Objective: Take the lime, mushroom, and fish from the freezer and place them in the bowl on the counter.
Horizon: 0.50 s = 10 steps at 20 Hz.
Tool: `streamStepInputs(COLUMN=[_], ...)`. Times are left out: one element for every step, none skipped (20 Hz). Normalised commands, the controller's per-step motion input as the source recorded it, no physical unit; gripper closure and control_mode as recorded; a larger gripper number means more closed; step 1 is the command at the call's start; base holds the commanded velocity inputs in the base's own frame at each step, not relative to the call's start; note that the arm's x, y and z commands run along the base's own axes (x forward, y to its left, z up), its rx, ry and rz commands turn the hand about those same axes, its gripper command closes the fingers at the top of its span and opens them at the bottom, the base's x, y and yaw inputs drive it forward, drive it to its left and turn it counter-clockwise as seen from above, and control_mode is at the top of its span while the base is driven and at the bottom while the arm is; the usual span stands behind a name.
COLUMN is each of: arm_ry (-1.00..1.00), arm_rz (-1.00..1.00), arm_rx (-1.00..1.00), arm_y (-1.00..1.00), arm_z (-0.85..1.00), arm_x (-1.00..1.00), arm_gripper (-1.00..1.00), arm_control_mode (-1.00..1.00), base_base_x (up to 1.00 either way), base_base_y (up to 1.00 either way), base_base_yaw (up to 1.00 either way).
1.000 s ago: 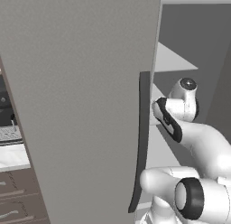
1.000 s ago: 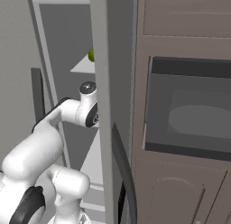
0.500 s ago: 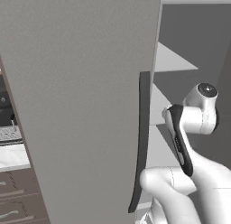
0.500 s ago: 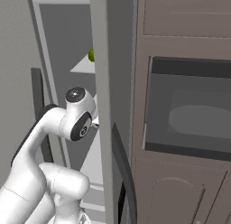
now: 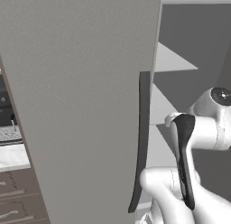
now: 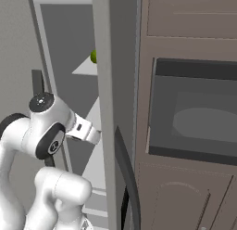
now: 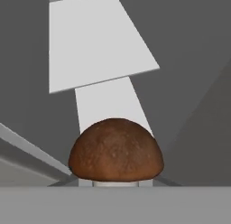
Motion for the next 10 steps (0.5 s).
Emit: streamStepInputs(arm_ry=[0.0, 0.01, 0.03, 0.03, 0.03, 0.02, 0.0, 0.0, 0.0, 0.0], arm_rz=[0.0, 0.03, 0.05, 0.01, 0.0, 0.0, 0.0, 0.0, 0.0, 0.0], arm_rx=[0.0, 0.0, 0.0, 0.0, 0.0, 0.0, 0.0, 0.0, 0.0, 0.0], arm_y=[0.48, 0.48, 0.29, 0.19, 0.18, 0.04, 0.18, 0.22, 0.08, 0.0], arm_z=[0.67, 0.7, 0.79, 0.87, 0.83, 0.69, 0.5, 0.46, 0.39, 0.31], arm_x=[-0.72, -0.49, -0.47, -0.51, -0.49, -0.56, -0.56, -0.48, -0.37, -0.38], arm_gripper=[1.0, 1.0, 1.0, 1.0, 1.0, 1.0, 1.0, 1.0, 1.0, 1.0], arm_control_mode=[-1.0, -1.0, -1.0, -1.0, -1.0, -1.0, -1.0, -1.0, -1.0, -1.0], base_base_x=[0.0, 0.0, 0.0, 0.0, 0.0, 0.0, 0.0, 0.0, 0.0, 0.0], base_base_y=[0.0, 0.0, 0.0, 0.0, 0.0, 0.0, 0.0, 0.0, 0.0, 0.0], base_base_yaw=[0.0, 0.0, 0.0, 0.0, 0.0, 0.0, 0.0, 0.0, 0.0, 0.0])
